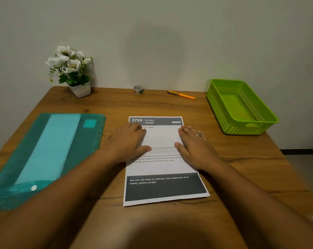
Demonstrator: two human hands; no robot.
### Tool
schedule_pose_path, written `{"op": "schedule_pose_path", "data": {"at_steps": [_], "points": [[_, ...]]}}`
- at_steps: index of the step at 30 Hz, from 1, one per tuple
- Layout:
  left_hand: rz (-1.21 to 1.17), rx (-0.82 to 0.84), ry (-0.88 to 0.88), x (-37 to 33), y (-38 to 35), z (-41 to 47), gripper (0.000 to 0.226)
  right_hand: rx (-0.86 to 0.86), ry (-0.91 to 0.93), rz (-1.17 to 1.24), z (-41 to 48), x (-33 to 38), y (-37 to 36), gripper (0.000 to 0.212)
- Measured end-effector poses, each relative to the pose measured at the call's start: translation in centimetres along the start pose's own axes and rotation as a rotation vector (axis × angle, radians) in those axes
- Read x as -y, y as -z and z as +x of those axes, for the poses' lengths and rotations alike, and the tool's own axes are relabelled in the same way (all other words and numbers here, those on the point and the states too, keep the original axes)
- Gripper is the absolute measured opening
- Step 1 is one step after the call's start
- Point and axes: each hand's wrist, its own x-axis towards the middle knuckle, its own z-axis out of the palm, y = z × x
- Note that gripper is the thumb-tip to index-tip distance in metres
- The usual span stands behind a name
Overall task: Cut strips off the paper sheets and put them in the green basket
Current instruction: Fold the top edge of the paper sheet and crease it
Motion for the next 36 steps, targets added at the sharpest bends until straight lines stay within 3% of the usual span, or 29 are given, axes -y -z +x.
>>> {"op": "schedule_pose_path", "data": {"at_steps": [14,22,28,30,34,36], "points": [[-0.165,0.314,0.107,0.3,2.9,4.6,0.067,0.09,0.025,-0.035,0.4,0.1,1.6,0.071],[-0.215,0.241,0.119,0.2,2.6,4.0,0.071,0.083,-0.009,0.014,0.7,0.8,3.1,0.071],[-0.159,-0.007,0.024,-0.6,2.8,2.7,0.064,0.005,0.065,0.057,2.5,3.9,5.7,0.093],[-0.098,-0.081,0.0,-0.8,3.1,2.5,0.053,0.003,0.103,0.06,3.6,5.1,6.3,0.081],[0.013,-0.175,-0.034,-1.1,3.2,2.2,0.032,0.042,0.15,-0.016,4.8,6.8,7.0,0.035],[0.032,-0.18,-0.037,-1.2,3.4,2.0,0.021,0.062,0.154,-0.074,4.9,7.4,7.1,0.026]]}}
